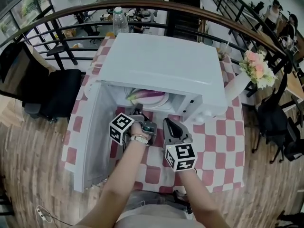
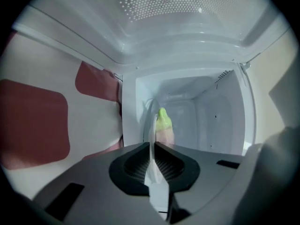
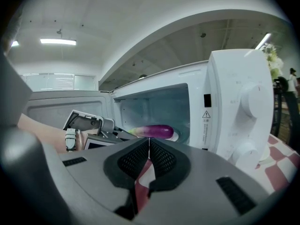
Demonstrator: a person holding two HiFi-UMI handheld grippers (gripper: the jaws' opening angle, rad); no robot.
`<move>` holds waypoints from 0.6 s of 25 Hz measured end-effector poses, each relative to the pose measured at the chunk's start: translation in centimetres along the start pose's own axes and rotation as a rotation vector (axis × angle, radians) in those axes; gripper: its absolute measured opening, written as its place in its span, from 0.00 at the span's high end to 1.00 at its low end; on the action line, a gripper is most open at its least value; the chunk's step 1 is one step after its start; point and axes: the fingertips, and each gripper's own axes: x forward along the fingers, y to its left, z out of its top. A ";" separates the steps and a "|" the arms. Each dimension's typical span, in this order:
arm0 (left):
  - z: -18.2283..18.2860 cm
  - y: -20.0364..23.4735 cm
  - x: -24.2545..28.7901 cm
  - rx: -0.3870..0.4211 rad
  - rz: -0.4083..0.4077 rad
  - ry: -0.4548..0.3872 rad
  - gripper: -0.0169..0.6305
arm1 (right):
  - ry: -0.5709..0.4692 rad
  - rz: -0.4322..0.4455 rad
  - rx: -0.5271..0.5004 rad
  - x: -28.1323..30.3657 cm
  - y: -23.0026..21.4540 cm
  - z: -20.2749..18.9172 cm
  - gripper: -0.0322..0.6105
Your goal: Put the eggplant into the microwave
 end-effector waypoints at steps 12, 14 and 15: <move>-1.7 0.9 -0.8 -0.015 0.075 0.097 0.71 | 0.037 -0.008 0.010 -0.3 0.5 1.0 0.91; -2.3 1.0 -0.6 -0.016 0.079 0.112 0.71 | 0.041 -0.009 0.011 -0.3 0.4 0.9 0.91; -2.5 1.1 -0.5 -0.019 0.082 0.115 0.71 | 0.043 -0.009 0.010 -0.3 0.3 0.8 0.91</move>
